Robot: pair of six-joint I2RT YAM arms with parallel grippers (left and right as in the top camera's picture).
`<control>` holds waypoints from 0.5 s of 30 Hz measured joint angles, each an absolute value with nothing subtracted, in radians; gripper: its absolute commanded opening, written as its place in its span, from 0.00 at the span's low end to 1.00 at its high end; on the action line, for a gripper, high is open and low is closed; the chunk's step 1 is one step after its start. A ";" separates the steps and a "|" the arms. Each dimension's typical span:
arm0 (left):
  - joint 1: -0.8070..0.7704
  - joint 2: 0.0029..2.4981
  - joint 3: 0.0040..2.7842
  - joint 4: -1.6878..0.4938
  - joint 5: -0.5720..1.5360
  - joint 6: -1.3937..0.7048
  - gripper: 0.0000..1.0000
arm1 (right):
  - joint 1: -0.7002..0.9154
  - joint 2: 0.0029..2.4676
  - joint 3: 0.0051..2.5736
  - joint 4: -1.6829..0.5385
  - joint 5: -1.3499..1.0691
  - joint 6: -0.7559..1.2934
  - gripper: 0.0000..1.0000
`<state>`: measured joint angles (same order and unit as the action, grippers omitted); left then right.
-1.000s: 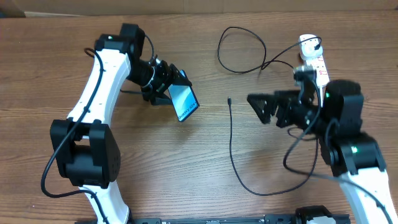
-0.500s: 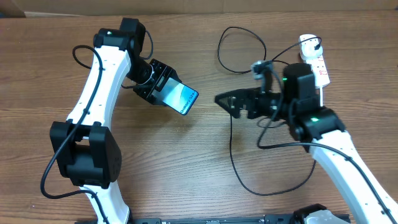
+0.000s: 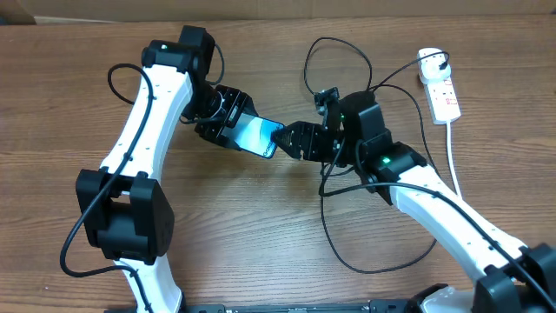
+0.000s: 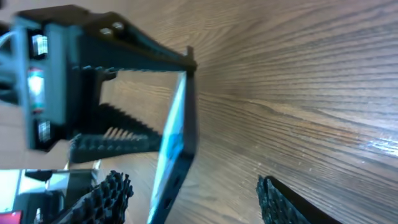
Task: Plug charger to phone and switch on socket
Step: 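Move the right gripper toward the phone held by the left gripper, then grasp the phone's side edge with the right gripper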
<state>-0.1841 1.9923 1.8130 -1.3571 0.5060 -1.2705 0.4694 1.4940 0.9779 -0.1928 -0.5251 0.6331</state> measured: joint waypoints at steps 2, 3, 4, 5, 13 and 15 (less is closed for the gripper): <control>-0.194 1.992 1.813 -1.357 0.501 -1.287 0.04 | 0.472 1.510 0.978 -0.178 -0.515 0.659 0.61; -0.198 1.992 1.813 -1.357 0.497 -1.292 0.04 | 0.473 1.515 0.978 -0.169 -0.512 0.669 0.61; -0.204 1.992 1.813 -1.357 0.493 -1.298 0.04 | 0.473 1.518 0.978 -0.157 -0.508 0.679 0.59; -0.209 1.992 1.813 -1.357 0.489 -1.304 0.04 | 0.473 1.518 0.978 -0.148 -0.507 0.686 0.58; -0.242 1.992 1.813 -1.343 0.464 -1.321 0.05 | 0.488 1.546 0.978 -0.101 -0.497 0.750 0.50; -0.245 1.992 1.813 -1.335 0.462 -1.327 0.04 | 0.500 1.559 0.978 -0.100 -0.493 0.767 0.48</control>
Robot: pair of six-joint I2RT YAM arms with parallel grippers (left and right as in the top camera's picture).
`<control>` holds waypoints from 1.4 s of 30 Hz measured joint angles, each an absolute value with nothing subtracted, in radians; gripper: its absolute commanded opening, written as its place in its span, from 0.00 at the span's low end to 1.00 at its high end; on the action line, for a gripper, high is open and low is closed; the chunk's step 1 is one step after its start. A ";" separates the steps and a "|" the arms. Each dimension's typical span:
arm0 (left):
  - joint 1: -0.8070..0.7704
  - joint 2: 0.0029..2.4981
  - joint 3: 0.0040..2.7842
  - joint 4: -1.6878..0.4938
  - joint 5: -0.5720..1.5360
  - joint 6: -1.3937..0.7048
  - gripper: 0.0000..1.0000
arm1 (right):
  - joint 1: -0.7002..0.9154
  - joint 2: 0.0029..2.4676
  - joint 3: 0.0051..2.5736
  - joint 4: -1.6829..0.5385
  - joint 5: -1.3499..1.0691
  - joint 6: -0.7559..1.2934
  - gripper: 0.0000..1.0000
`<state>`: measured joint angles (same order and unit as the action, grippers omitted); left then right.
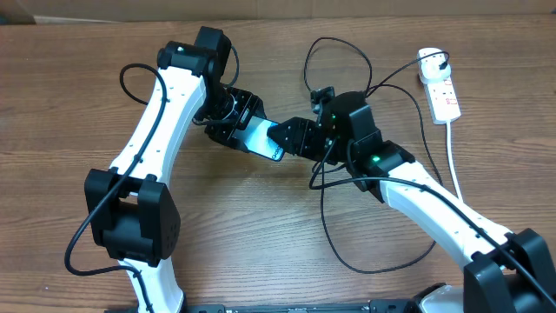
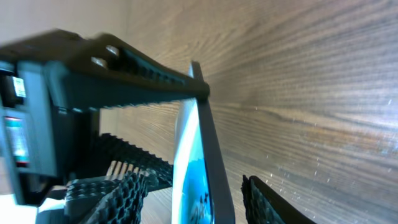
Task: Plug charger to phone and switch on socket
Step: 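Grasp the phone's side edge with the right gripper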
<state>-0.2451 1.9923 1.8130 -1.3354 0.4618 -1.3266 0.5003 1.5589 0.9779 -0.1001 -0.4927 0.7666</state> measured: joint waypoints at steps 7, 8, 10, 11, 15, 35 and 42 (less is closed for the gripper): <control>-0.258 1.992 1.813 -1.311 0.446 -1.333 0.04 | 0.524 1.568 0.978 -0.095 -0.460 0.820 0.42; -0.263 1.992 1.813 -1.309 0.437 -1.334 0.04 | 0.527 1.568 0.978 -0.096 -0.450 0.827 0.42; -0.274 1.992 1.813 -1.308 0.426 -1.338 0.04 | 0.533 1.568 0.978 -0.096 -0.436 0.835 0.42; -0.279 1.992 1.813 -1.306 0.422 -1.340 0.04 | 0.538 1.568 0.978 -0.098 -0.426 0.840 0.42; -0.297 1.992 1.813 -1.285 0.407 -1.348 0.04 | 0.548 1.570 0.978 -0.100 -0.396 0.854 0.38; -0.306 1.992 1.813 -1.282 0.419 -1.363 0.04 | 0.551 1.576 0.978 -0.104 -0.351 0.866 0.15; -0.306 1.992 1.813 -1.275 0.422 -1.363 0.04 | 0.550 1.576 0.978 -0.097 -0.350 0.898 0.05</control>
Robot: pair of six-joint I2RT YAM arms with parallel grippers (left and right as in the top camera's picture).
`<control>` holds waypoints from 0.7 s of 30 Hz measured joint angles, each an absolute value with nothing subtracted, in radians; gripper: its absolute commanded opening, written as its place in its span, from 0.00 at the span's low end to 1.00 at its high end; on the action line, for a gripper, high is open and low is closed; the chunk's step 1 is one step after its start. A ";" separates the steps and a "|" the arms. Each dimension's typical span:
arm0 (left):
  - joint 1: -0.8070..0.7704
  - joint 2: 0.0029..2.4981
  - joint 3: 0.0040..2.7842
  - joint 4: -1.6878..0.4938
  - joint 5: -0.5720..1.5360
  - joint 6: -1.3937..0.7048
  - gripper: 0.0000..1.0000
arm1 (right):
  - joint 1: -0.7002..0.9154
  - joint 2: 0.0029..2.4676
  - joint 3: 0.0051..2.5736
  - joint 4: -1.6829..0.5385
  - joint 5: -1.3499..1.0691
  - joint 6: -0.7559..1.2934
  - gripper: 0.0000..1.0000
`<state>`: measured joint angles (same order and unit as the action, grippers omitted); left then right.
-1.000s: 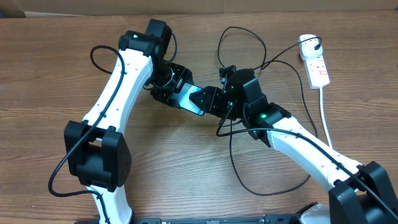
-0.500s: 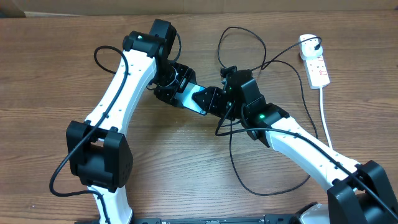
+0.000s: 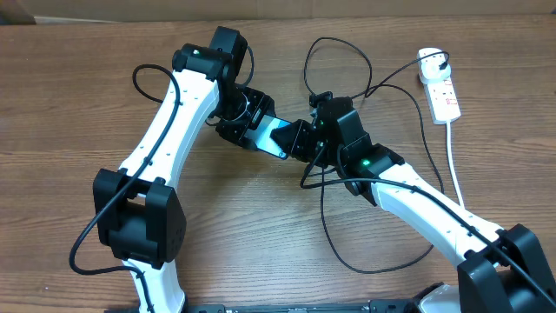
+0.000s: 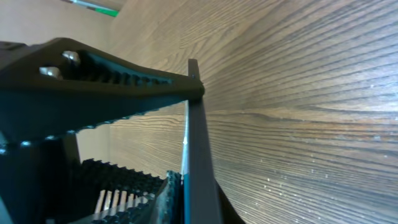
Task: Plug charger to phone and switch on socket
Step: 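Grasp the phone's side edge with the right gripper, then raise the phone with both grippers and rotate it vertical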
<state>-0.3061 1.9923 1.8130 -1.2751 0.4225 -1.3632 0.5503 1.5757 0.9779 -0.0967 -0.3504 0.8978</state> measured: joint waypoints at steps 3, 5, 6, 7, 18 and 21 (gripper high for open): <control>-0.308 1.992 1.819 -1.275 0.435 -1.365 0.04 | 0.558 1.582 0.976 -0.112 -0.350 0.886 0.04; -0.312 1.992 1.819 -1.279 0.442 -1.370 0.04 | 0.560 1.583 0.976 -0.112 -0.351 0.881 0.04; -0.313 1.992 1.820 -1.269 0.445 -1.370 0.04 | 0.560 1.583 0.976 -0.113 -0.358 0.879 0.04; -0.313 1.992 1.822 -1.259 0.447 -1.370 0.04 | 0.564 1.583 0.976 -0.114 -0.363 0.878 0.04; -0.305 1.992 1.832 -1.264 0.456 -1.365 0.09 | 0.564 1.585 0.975 -0.113 -0.371 0.870 0.04; -0.282 1.992 1.831 -1.278 0.461 -1.325 0.29 | 0.539 1.585 0.975 -0.103 -0.374 0.863 0.04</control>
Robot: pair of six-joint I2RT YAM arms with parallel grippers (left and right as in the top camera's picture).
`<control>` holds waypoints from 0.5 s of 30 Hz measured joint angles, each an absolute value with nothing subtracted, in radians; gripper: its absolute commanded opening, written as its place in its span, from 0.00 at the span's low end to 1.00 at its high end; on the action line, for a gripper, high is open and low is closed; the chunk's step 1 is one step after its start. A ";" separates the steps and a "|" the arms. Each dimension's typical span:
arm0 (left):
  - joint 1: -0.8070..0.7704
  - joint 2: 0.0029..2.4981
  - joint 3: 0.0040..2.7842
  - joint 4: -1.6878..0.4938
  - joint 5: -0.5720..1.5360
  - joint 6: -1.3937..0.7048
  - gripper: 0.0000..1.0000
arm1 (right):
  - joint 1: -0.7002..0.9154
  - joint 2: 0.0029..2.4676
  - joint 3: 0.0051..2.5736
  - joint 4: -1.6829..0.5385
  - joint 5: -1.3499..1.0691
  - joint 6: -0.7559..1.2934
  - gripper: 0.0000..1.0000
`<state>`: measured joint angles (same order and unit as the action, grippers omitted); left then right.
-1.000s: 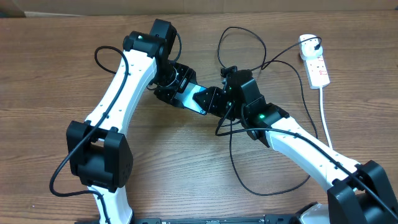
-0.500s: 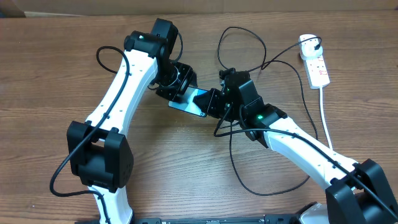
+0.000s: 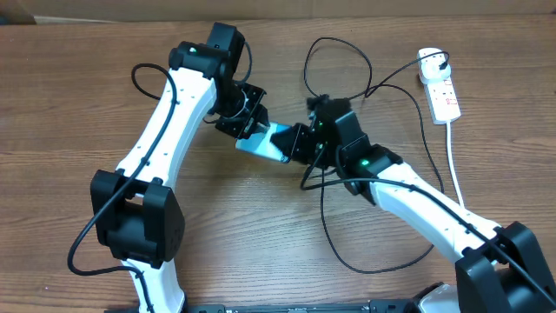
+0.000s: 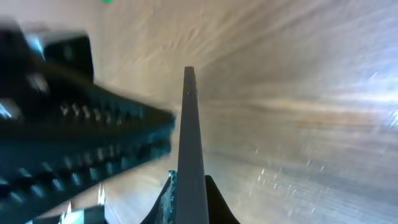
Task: Plug charger to phone and switch on socket
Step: 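Raise the phone with both grippers and rotate it vertical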
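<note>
The phone (image 3: 265,142), its screen lit, hangs just above the wooden table with my right gripper (image 3: 294,146) shut on its right end. In the right wrist view the phone (image 4: 189,143) shows edge-on between the dark fingertips of the right gripper (image 4: 189,186). My left gripper (image 3: 249,122) stands at the phone's left end, open, and its toothed fingers (image 4: 106,124) are blurred and off the phone's edge. The white socket strip (image 3: 444,97) lies at the far right with the white charger plug (image 3: 431,61) in it. I cannot make out the free end of the black charger cable (image 3: 323,222).
The cable runs in wide loops behind and under my right arm (image 3: 417,196), up to the back of the wooden table (image 3: 69,104). A white lead (image 3: 453,156) runs from the strip toward the front right. A cardboard wall edges the back.
The left gripper's fingers, then clamped over the phone's top edge, now sit off it and a little farther back left. More of the phone shows. The right gripper stays shut on it.
The left gripper held the lit phone up, and the right gripper stood open at its right end. The pair then sat farther back on the table, the right fingers around the phone. Those fingers were shut on it 0.7 s ago, and now the left has let go.
</note>
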<state>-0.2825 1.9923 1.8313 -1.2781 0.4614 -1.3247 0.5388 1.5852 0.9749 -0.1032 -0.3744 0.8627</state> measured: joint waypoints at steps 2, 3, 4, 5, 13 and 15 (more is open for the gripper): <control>-0.260 1.992 1.832 -1.278 0.476 -1.256 0.50 | 0.496 1.585 0.975 -0.097 -0.386 0.854 0.04; -0.248 1.992 1.832 -1.279 0.482 -1.220 0.57 | 0.476 1.585 0.975 -0.100 -0.392 0.849 0.04; -0.235 1.992 1.832 -1.278 0.490 -1.184 0.60 | 0.456 1.585 0.975 -0.102 -0.400 0.843 0.04; -0.222 1.992 1.832 -1.277 0.498 -1.144 0.62 | 0.433 1.585 0.975 -0.103 -0.411 0.837 0.04; -0.138 1.992 1.832 -1.228 0.623 -0.790 0.77 | 0.277 1.560 0.975 -0.097 -0.540 0.826 0.04; -0.134 1.992 1.831 -1.201 0.670 -0.722 0.79 | 0.252 1.546 0.975 -0.076 -0.579 0.837 0.04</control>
<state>-0.1337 1.9923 1.8313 -1.2015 0.6704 -0.7216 0.2516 1.5455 0.9752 -0.0757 -0.5793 0.8368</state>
